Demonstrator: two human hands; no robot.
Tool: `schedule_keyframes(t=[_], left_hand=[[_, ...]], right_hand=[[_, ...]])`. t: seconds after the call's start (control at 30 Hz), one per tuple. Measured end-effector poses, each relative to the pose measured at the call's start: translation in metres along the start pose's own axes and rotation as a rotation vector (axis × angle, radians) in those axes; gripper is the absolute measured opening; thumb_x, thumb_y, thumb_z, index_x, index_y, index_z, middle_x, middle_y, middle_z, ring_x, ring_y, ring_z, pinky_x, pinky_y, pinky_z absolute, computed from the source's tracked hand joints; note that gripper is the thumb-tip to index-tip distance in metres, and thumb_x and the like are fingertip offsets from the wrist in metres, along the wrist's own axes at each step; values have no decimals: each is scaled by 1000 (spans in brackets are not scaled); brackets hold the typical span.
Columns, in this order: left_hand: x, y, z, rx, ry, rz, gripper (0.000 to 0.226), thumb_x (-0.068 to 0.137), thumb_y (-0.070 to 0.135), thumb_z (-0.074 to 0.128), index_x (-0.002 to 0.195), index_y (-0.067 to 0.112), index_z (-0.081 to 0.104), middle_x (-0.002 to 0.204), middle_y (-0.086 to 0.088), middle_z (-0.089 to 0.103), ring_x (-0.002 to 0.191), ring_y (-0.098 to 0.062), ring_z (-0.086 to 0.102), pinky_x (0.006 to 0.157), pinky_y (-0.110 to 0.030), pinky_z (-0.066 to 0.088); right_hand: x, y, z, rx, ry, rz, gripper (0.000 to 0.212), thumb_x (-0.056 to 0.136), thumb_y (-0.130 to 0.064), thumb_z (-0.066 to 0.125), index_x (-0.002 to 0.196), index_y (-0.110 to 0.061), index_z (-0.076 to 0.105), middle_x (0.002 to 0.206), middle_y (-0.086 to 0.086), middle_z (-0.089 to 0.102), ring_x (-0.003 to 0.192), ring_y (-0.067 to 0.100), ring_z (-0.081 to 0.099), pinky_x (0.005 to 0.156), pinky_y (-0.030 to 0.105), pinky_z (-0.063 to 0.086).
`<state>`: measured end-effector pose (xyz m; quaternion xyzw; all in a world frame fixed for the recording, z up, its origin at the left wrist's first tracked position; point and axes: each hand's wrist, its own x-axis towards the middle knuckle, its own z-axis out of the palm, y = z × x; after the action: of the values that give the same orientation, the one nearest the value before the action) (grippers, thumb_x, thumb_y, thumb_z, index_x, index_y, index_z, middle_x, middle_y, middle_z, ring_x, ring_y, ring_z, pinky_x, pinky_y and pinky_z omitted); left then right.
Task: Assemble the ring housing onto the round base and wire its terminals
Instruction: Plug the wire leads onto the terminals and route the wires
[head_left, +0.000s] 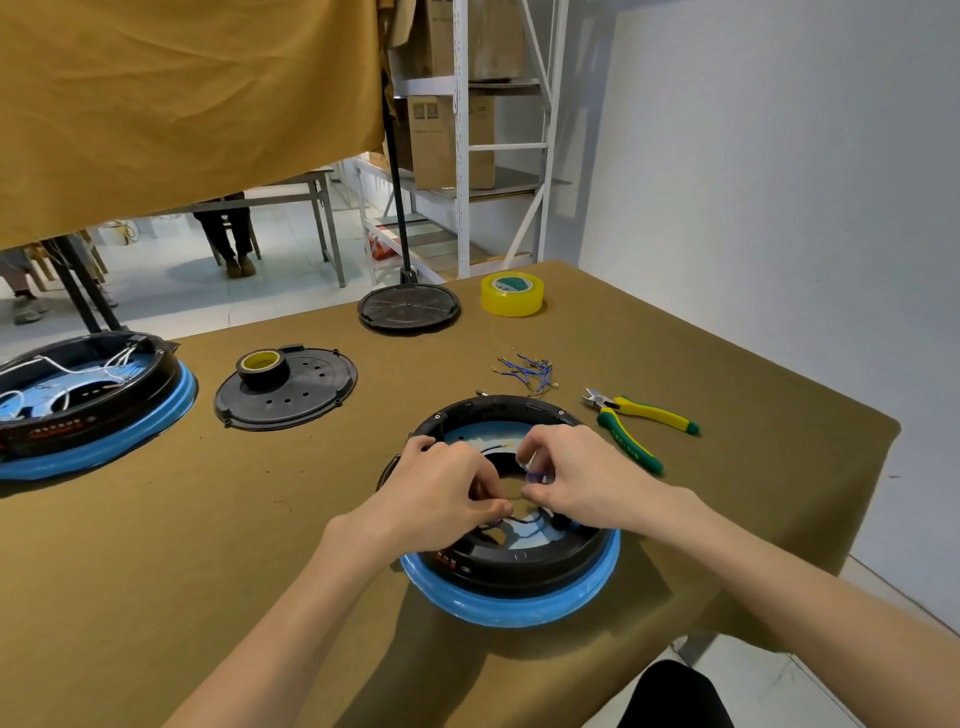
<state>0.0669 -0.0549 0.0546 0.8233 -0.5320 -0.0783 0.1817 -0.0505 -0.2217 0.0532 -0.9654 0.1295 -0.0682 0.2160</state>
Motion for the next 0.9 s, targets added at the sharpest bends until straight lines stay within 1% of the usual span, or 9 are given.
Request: schedule_keyframes(t=[0.2,0.3,0.37,0.47,0.57,0.63,0.73,0.8,0.9], left_hand=[[6,-2,5,-8,113,-59,19,95,55,65,90,40,75,84,17,72,88,-5,60,107,-36,30],[8,2,9,34,131,-62,19,94,56,66,89,40,76,74,18,68,80,-2,58,104,-37,31],[8,3,9,28,118,-59,19,93,55,67,89,40,78,70,19,66,80,-1,58,104,-38,31],[8,2,7,-19,95,-38,15,92,53,70,88,41,80,72,20,69,81,0,59,108,-39,32],[8,2,5,-38,76,-23,13,91,51,72,87,42,81,73,18,72,79,-2,60,109,-39,35],[6,2,3,-62,53,-23,13,91,50,73,89,40,82,76,17,73,80,-2,62,106,-38,40],[4,-2,-1,-169,0,-24,12,93,41,74,95,33,83,82,14,77,82,-5,68,90,-35,55],[1,-6,-2,-232,27,-20,12,95,35,72,99,30,82,87,16,77,86,-1,69,85,-32,58],[-5,-13,6,-277,297,-23,16,98,26,68,108,30,79,100,23,72,100,5,62,91,-24,52]], right_hand=[[-9,3,-5,139,-56,-51,19,91,-16,69,109,-20,73,88,-10,77,80,-4,69,74,13,51],[-12,5,-8,221,-83,-64,23,91,-8,66,111,-19,69,87,-8,78,83,-1,71,83,24,57],[-12,6,-7,203,-96,-74,30,92,-10,67,118,-23,65,86,-13,78,85,2,71,86,31,57],[-10,8,-6,195,-132,-79,40,92,-13,70,125,-29,56,87,-15,77,86,2,71,84,32,57],[-6,9,-8,181,-153,-77,31,92,-16,72,113,-31,56,88,-13,77,87,0,70,83,30,56],[-5,10,-10,168,-162,-79,22,94,-20,72,108,-31,58,92,-12,76,86,-1,69,81,25,54],[-6,14,-15,157,-108,-93,18,96,-23,68,112,-29,62,94,-14,75,85,2,68,76,20,51],[-8,17,-18,189,-32,-107,15,96,-18,67,110,-25,67,93,-13,74,86,2,67,73,16,49],[-6,22,-17,165,182,-130,15,96,-11,66,105,-20,72,99,-9,70,94,4,62,83,20,49]])
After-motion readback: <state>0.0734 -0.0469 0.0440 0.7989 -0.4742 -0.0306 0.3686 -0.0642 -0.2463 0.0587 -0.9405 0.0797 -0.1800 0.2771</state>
